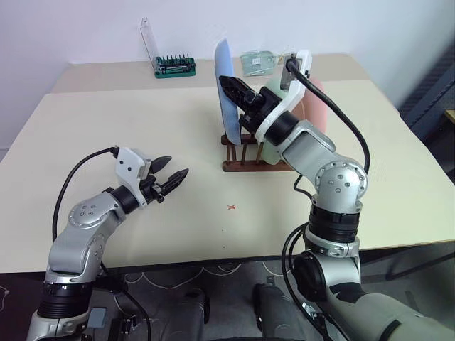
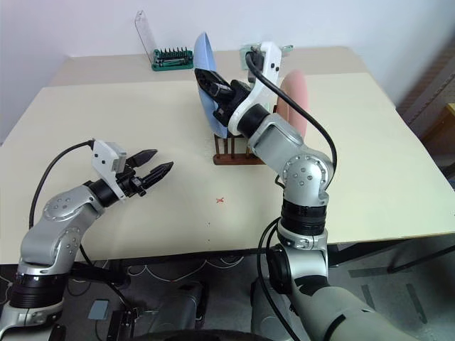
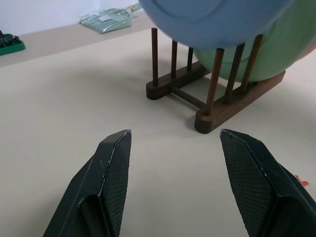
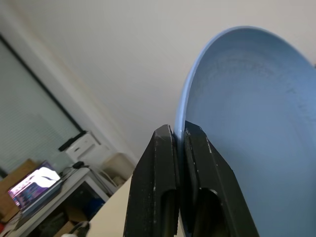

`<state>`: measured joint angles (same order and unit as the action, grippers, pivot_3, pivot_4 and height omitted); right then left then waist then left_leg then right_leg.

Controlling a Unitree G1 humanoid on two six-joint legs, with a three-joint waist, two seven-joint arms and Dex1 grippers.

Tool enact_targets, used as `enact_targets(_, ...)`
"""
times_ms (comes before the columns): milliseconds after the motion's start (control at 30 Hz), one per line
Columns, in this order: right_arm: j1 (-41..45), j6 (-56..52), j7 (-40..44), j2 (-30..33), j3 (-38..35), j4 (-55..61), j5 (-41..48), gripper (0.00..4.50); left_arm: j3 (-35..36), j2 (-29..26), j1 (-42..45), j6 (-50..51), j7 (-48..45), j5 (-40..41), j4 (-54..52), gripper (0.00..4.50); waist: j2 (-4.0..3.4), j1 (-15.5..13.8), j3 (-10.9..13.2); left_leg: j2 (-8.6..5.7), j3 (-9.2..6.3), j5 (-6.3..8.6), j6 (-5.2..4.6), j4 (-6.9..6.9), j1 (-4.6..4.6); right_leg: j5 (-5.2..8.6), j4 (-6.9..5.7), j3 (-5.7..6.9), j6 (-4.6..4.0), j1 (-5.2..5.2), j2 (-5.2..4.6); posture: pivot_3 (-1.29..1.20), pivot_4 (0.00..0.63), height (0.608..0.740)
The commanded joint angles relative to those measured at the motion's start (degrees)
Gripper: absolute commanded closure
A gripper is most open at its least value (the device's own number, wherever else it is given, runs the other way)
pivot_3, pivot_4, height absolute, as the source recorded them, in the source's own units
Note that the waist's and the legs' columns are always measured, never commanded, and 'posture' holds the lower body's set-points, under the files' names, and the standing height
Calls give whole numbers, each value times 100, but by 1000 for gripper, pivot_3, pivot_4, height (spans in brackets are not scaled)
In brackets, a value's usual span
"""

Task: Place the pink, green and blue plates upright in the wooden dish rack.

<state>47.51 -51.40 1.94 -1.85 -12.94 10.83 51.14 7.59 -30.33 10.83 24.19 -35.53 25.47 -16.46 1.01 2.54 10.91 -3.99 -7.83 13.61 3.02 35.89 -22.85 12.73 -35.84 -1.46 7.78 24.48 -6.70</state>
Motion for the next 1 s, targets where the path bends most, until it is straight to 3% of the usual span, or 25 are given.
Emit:
enact_targets(33, 64, -27, -237, -52, -120, -54, 188, 4500, 54, 1, -22, -161, -43, -21, -83, 1593, 0, 0, 0, 0, 0, 0, 0, 0, 0, 0, 0, 0, 0, 0, 0, 0, 150, 740)
enact_targets(233, 71, -144, -677, -113, -264, -301, 344, 4500, 48, 6, -21, -206, -63, -70, -41, 1593, 0, 1, 0, 0, 0, 0, 0, 0, 0, 0, 0, 0, 0, 0, 0, 0, 150, 740)
enact_targets(333, 77, -163, -753, -83, -235, -325, 411, 3481, 43, 14, -14, -239, -75, -87, 0, 1517, -1, 1, 0, 0, 0, 0, 0, 0, 0, 0, 0, 0, 0, -1, 0, 0, 150, 740)
enact_targets(533, 116, -137, -659, 97, -8, -226, 243, 540, 36, 44, 4, -417, -174, -156, 236, 1517, -3, 1, 2, 0, 0, 0, -1, -1, 0, 0, 1, 0, 0, 0, 0, 0, 150, 740)
enact_targets(767, 278, 13, -214, 696, 489, 7, -324, 540, 23, 62, -15, -583, -257, -187, 397, 1517, -3, 0, 2, 0, 1, 1, -2, 0, -1, 0, 3, 0, 0, 0, 0, 0, 150, 740)
enact_targets(1000, 683, 84, 790, 1934, 896, 549, -872, 540, -38, 147, -61, -707, -272, -241, 430, 1517, -7, -8, 4, 0, 2, 2, -4, -1, -3, 1, 10, 1, 1, -1, 0, 0, 150, 740)
